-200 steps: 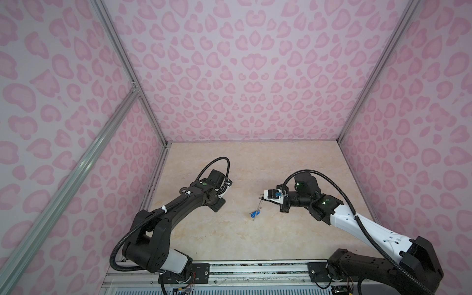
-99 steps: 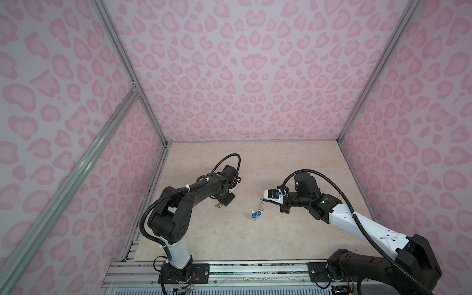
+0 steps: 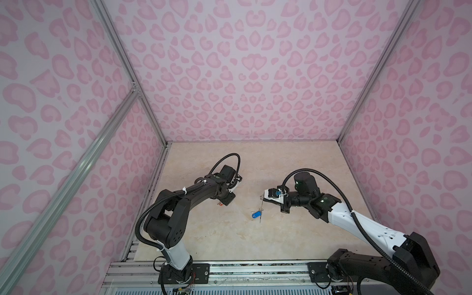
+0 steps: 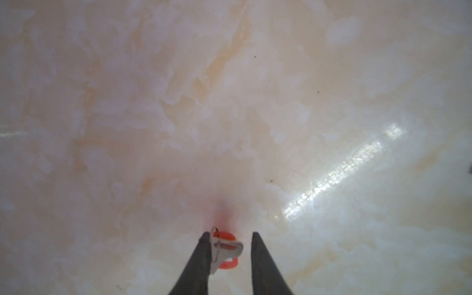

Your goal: Put the keys on the keyring

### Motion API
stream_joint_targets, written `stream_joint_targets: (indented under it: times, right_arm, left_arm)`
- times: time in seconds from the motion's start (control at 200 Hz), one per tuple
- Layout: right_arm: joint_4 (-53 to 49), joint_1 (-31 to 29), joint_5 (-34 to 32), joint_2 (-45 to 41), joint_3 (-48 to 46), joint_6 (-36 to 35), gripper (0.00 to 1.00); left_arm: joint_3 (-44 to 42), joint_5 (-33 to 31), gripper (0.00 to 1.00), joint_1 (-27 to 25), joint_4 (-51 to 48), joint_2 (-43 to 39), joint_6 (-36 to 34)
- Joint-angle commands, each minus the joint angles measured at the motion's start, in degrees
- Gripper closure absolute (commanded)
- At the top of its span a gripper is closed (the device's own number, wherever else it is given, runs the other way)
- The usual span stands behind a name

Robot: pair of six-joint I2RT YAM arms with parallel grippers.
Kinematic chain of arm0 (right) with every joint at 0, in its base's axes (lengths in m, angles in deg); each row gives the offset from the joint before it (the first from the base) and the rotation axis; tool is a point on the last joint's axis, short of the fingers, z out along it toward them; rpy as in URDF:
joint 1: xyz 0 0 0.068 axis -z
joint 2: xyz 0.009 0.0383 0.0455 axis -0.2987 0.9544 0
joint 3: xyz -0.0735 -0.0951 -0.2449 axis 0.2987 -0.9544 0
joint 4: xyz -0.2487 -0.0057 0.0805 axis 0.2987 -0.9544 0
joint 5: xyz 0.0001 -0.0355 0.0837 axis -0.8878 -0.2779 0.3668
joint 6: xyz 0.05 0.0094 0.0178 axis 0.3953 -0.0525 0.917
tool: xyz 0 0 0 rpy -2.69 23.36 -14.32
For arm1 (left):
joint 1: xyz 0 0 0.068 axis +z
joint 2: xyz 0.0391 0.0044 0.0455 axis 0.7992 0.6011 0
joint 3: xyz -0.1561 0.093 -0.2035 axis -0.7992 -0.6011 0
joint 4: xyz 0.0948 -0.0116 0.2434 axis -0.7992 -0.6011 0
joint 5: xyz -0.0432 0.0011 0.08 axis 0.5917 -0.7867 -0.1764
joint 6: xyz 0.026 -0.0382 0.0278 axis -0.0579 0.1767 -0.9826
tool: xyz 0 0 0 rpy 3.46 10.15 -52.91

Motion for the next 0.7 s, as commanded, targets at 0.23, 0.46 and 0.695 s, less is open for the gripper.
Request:
stream_joint_targets:
  times: [0.23,0.46,0.695]
  right_arm:
    - [1.2,-0.1,1.7,0.5,0.8,-0.1,1.00]
    - [0.6,-0.1,1.3,-0.2,0.7,0.1,1.00]
    - [0.4,-0.1,1.4,0.5,1.1,-0.2,1.00]
  left_arm:
    - [1.0,4.0,0.67,1.0,2.7,2.0,-1.9]
    - [2.5,-0.5,0.57,0.4,3.8,3.6,-0.7]
    - [-0.7,0.4,0.59,1.6,4.8,-1.6,2.8]
